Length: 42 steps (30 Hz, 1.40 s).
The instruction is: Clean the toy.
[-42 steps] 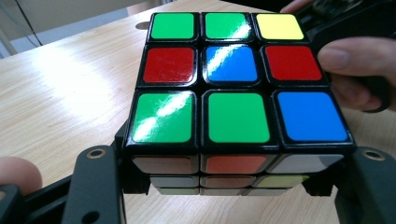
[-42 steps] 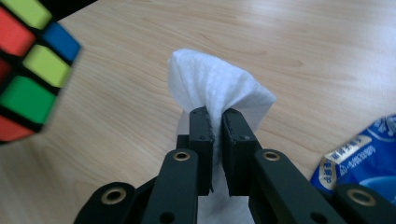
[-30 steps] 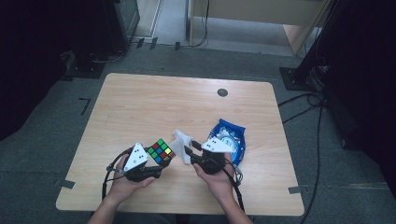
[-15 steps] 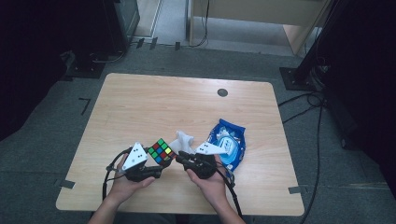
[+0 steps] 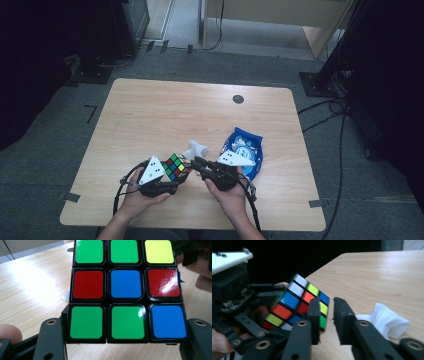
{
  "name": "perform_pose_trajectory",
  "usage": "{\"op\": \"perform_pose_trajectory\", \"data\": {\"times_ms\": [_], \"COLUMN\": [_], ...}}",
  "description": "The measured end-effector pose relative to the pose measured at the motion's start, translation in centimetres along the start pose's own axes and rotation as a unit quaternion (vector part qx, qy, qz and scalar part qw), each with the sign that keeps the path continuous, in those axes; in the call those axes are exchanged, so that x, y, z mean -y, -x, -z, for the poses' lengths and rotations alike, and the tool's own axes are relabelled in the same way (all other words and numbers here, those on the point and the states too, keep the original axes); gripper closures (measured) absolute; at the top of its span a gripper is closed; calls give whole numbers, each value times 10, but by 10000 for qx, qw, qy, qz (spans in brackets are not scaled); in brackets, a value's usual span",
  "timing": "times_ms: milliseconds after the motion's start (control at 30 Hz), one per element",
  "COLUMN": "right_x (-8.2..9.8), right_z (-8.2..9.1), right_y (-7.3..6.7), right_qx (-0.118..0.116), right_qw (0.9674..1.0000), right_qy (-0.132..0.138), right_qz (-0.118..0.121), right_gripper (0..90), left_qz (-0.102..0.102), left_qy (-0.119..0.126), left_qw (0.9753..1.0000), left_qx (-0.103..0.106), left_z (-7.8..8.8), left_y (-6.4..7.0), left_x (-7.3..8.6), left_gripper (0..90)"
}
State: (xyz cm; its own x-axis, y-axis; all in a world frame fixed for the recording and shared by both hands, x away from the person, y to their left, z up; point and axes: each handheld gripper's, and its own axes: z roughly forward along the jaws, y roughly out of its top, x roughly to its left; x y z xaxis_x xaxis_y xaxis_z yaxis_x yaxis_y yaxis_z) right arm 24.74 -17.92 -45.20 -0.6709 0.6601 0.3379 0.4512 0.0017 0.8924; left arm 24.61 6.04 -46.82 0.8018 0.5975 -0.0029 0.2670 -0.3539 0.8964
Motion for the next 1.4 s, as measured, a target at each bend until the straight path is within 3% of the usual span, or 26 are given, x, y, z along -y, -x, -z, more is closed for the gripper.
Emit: {"op": "perform_pose_trajectory", "data": {"times_ms": [33,67,100,167,233,267,300,333,367,433,467,667,733,767,800,867,900,933,967,1000,1033,1133,1233,1333,1367,1400], "right_x": [-3,-3,-3,-4,-4,-4,-4,-4,-3,0,2,7,7,7,7,6,6,5,3,3,2,3,6,5,0,0], "right_z": [3,5,5,5,3,1,0,0,-2,-8,-11,-19,-18,-18,-18,-16,-16,-16,-15,-15,-16,-18,-22,-23,-19,-19], "right_y": [-1,-1,-1,0,-1,1,1,1,2,4,5,1,-1,-3,-3,-11,-11,-16,-26,-26,-32,-34,-34,-32,-29,-29], "right_qx": [40,-63,-63,-250,-385,-489,-539,-539,-587,-724,-791,-907,-817,-731,-731,-321,-321,-96,349,349,558,656,573,468,316,316], "right_qw": [9998,9992,9992,9957,9922,9849,9815,9815,9782,9679,9645,9597,9618,9649,9649,9799,9799,9859,9934,9934,9949,9945,9940,9948,9967,9967], "right_qy": [95,149,149,244,213,186,136,136,121,-113,-209,-429,-471,-474,-474,-479,-479,-468,-500,-500,-523,-605,-785,-771,-549,-549], "right_qz": [-147,-376,-376,-853,-1168,-1649,-1832,-1832,-1989,-2405,-2513,-2624,-2571,-2479,-2479,-1911,-1911,-1601,-975,-975,-659,-545,-501,-480,-517,-517], "right_gripper": [696,658,658,545,459,378,343,343,312,260,259,327,340,342,342,344,344,344,343,343,343,343,342,340,317,317], "left_qz": [23,28,28,-15,-60,-94,-106,-106,-164,-219,-216,-281,-233,-214,-214,-121,-85,-45,-61,-61,-65,-130,-135,-159,-161,-120], "left_qy": [47,52,52,49,74,99,124,124,146,201,220,270,192,153,153,62,11,8,76,76,141,79,59,61,39,13], "left_qw": [10000,10000,10000,9999,9999,9997,9996,9996,9995,9992,9992,9989,9994,9995,9995,9998,9998,9998,9998,9998,9998,9997,9997,9997,9996,9995], "left_qx": [-28,-36,-36,-94,-142,-193,-211,-211,-241,-278,-272,-258,-193,-187,-187,-162,-151,-169,-153,-153,-140,-180,-176,-191,-242,-288], "left_z": [0,0,0,-2,-4,-5,-6,-6,-6,-6,-6,-6,-8,-9,-9,-13,-14,-15,-13,-13,-11,-12,-12,-10,-9,-8], "left_y": [0,0,0,1,3,6,7,7,9,12,12,14,14,14,14,15,14,15,15,15,15,15,15,12,10,6], "left_x": [0,0,0,2,3,4,4,4,4,4,4,4,5,5,5,5,4,4,3,3,2,3,4,4,4,5], "left_gripper": [341,341,341,341,341,341,341,340,340,341,340,340,339,339,339,336,336,332,320,314,311,320,333,338,339,339]}}
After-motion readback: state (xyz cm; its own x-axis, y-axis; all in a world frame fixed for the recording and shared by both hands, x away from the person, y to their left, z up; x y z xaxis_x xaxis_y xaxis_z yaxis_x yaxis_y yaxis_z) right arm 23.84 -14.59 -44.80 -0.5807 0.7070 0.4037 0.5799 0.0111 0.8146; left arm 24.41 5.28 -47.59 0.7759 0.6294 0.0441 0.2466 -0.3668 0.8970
